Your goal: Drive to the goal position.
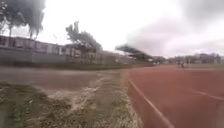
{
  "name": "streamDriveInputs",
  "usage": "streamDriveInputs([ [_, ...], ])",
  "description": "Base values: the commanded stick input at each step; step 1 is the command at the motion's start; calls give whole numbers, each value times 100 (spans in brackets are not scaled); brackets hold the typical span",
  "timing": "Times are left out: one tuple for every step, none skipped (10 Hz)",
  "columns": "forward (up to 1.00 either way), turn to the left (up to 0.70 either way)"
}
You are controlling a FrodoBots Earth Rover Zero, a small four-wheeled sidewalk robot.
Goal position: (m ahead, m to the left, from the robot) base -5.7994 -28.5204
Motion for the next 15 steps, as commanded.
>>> streamDriveInputs([
  [70, -35],
  [70, -35],
  [70, -35],
  [70, -35],
  [70, -35],
  [70, -35],
  [70, -35],
  [70, -35],
  [70, -35],
  [70, -35],
  [70, -35],
  [70, -35],
  [70, -35],
  [70, -35],
  [70, -35],
])
